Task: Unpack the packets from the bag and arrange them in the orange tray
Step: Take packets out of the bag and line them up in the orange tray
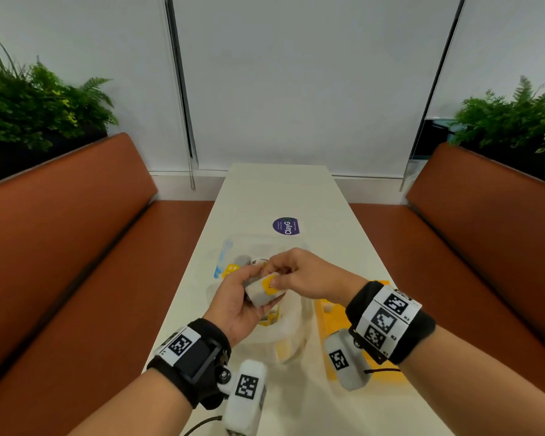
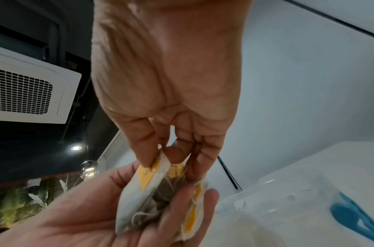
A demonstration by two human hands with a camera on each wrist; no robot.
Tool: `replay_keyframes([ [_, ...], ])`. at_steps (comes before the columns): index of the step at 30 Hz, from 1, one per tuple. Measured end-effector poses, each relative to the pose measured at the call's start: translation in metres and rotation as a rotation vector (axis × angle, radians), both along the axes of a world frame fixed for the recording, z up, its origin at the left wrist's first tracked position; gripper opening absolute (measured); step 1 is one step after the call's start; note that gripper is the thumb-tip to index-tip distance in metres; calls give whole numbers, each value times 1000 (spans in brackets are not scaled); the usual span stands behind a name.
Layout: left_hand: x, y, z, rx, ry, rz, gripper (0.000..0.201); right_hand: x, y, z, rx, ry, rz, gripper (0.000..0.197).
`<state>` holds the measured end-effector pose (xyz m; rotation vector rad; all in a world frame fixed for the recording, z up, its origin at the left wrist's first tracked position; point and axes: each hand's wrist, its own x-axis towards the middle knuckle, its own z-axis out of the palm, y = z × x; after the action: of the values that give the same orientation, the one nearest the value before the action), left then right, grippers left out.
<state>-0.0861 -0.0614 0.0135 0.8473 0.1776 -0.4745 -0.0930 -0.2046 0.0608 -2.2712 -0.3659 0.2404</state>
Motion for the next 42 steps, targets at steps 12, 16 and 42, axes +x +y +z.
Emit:
replay_keyframes([
  [12, -5, -7, -7, 111, 19, -80, 20, -2, -7, -5, -269, -8, 60, 19],
  [16, -1, -7, -8, 87, 30, -59, 6, -1, -16, -4, -279, -54, 81, 19],
  [42, 4, -2, -3, -16, 120, 35, 12, 62, -90, -87, -880, 106, -141, 18],
])
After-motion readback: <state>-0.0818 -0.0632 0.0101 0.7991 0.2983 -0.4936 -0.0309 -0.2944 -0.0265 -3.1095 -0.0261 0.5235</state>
